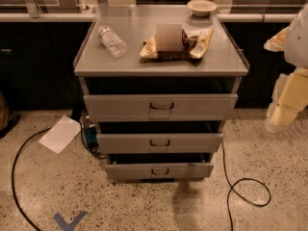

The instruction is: Open middle drawer

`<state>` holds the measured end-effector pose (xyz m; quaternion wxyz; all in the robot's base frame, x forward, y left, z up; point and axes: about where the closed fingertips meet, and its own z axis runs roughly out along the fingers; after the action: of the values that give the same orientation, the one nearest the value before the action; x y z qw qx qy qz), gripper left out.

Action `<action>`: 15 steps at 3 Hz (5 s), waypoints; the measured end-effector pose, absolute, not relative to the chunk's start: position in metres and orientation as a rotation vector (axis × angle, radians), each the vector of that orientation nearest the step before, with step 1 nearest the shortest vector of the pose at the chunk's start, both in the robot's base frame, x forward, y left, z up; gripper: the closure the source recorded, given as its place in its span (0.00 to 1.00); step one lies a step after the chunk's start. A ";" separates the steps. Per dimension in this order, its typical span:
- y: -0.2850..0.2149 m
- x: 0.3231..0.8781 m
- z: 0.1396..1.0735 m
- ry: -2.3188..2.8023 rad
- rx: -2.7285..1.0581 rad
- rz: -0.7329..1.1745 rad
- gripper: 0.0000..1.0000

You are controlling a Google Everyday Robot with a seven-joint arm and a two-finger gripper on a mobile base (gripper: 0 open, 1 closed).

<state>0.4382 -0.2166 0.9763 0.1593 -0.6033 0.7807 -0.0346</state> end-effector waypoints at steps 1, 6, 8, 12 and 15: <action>-0.217 0.438 0.976 2.231 -1.724 -0.099 0.00; -0.223 0.485 0.732 2.086 -1.741 0.328 0.00; -0.194 0.482 0.694 2.036 -1.751 0.404 0.00; -0.161 0.544 0.548 2.089 -1.662 0.150 0.00; -0.147 0.579 0.472 2.056 -1.723 0.180 0.00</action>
Offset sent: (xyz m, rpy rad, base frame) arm -0.0004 -0.0180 -0.0679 0.0315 0.0336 -0.0105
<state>0.5793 -0.1467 0.4721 0.2245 -0.6244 0.7453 0.0652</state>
